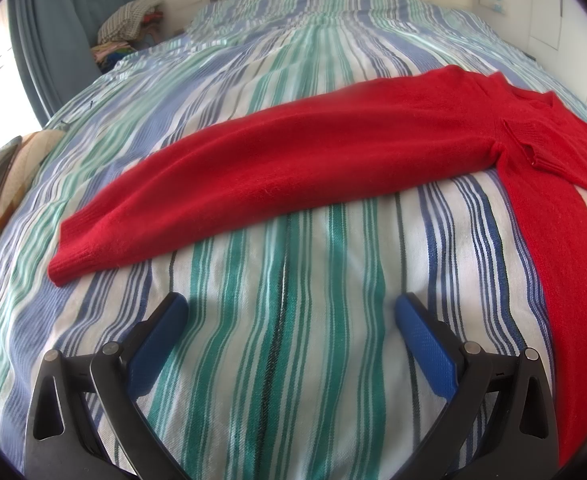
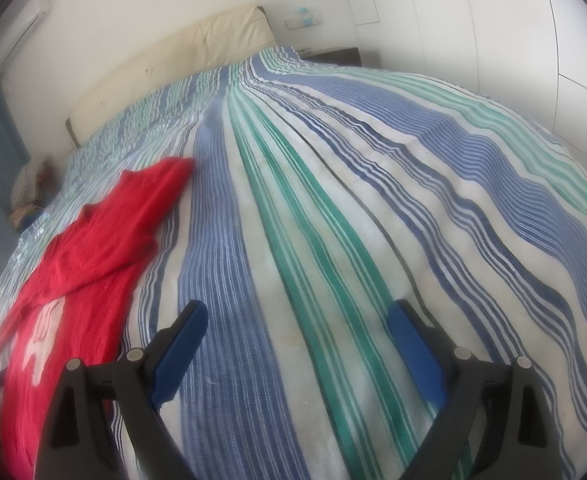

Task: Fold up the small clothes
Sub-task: 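Open the right tool and withdraw it from the folded sleeve, then grasp the outstretched sleeve cuff with the left tool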

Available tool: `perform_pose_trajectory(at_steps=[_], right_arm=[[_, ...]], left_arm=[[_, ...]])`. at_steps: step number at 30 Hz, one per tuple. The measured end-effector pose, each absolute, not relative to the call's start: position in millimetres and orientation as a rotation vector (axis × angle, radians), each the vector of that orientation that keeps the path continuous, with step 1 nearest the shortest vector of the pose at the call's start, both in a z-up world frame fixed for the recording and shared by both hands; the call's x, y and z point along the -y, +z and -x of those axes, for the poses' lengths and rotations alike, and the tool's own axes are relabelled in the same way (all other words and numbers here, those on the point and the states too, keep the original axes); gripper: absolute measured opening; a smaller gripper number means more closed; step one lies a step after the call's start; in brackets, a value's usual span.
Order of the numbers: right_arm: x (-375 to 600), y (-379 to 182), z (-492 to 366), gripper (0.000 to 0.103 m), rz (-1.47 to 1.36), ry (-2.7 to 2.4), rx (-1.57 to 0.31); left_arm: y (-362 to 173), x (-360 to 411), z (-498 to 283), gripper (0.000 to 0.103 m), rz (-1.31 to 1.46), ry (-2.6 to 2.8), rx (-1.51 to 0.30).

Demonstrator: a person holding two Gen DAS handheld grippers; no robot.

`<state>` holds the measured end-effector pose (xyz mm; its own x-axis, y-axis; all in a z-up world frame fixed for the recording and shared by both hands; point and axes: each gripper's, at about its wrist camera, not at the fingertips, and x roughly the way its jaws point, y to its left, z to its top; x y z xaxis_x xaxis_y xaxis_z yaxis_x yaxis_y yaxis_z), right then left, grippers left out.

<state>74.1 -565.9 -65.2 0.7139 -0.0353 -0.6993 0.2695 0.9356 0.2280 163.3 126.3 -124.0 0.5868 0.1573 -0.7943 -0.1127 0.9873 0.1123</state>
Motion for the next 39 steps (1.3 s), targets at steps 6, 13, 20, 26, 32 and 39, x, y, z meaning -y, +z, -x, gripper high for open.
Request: perform_pose_trajectory(at_steps=[6, 13, 20, 26, 32, 39], right_arm=[[566, -65, -74, 0.091, -0.327, -0.172, -0.760], [566, -65, -74, 0.091, -0.327, -0.172, -0.760], [566, -66, -74, 0.091, -0.326, -0.172, -0.759], [565, -66, -74, 0.092, -0.326, -0.172, -0.760], [565, -65, -73, 0.092, -0.327, -0.172, -0.763], [560, -65, -77, 0.095, -0.294, -0.183, -0.786]], left_arm=[[-124, -126, -163, 0.103, -0.052, 0.158, -0.931], [-124, -126, -163, 0.103, -0.050, 0.157, -0.930], [-100, -128, -145, 0.103, 0.011, 0.116, -0.879], [-35, -189, -130, 0.103, 0.238, 0.067, -0.768], [-57, -318, -133, 0.102, 0.767, 0.127, -0.875], [-109, -335, -170, 0.100, 0.721, 0.234, -0.992]])
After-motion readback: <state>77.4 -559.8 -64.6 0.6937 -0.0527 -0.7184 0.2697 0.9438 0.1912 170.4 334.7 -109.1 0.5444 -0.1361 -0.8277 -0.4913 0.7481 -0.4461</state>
